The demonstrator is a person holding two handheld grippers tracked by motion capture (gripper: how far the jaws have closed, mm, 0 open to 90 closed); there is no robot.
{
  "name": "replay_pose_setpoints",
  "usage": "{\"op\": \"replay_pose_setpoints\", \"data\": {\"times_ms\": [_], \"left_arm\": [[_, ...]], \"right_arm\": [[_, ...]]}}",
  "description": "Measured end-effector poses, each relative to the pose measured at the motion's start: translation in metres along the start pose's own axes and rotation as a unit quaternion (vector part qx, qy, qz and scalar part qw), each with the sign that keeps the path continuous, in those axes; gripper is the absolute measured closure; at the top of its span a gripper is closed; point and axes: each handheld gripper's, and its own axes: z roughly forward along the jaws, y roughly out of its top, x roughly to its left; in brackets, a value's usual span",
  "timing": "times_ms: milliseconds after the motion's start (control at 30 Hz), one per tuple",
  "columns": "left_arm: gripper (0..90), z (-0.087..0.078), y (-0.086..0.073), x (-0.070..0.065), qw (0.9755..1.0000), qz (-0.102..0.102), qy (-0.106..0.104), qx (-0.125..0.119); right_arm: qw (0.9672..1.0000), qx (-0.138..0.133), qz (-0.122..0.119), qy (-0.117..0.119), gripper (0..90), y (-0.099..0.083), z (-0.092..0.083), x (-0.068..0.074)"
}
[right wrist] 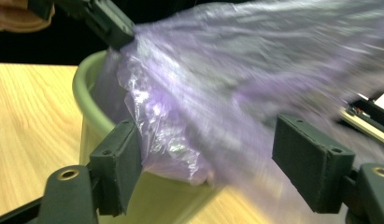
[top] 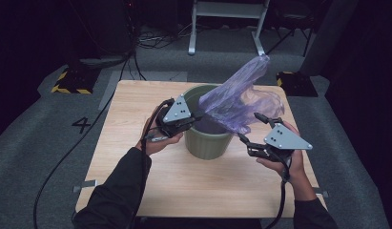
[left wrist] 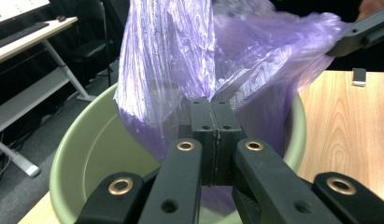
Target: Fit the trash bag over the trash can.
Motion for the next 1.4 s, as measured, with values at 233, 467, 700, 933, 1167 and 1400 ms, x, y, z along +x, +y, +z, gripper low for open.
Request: {"op": "replay_pose_setpoints", "data": {"times_ms": [233, 467, 700, 933, 1167, 1400], "left_arm": [[89.7, -0.002, -0.008, 0.003, 0.9999, -0.002, -0.009, -0.007], [89.7, -0.002, -0.011, 0.001, 0.9998, 0.001, -0.019, -0.007], [89.7, -0.005, -0.015, -0.001, 0.9997, 0.005, -0.024, -0.008], [89.7, -0.006, -0.014, -0.006, 0.9994, 0.008, -0.032, -0.015], [89.7, -0.005, -0.014, -0.016, 0.9986, 0.019, -0.045, -0.022], [89.5, -0.006, -0.016, -0.019, 0.9988, 0.023, -0.039, -0.020]], "right_arm": [[0.9998, 0.020, 0.002, 0.000, 25.6, -0.011, -0.006, -0.008], [0.9989, 0.044, -0.008, -0.017, 38.2, -0.016, 0.011, -0.015], [0.9993, 0.033, -0.014, -0.006, 59.2, -0.013, 0.016, -0.013], [0.9990, -0.003, 0.026, 0.038, 29.3, -0.002, 0.013, -0.017], [0.9963, 0.002, 0.030, 0.081, 21.9, 0.007, 0.029, -0.012], [0.9960, 0.021, 0.019, 0.085, 75.4, 0.008, 0.040, -0.005]]}}
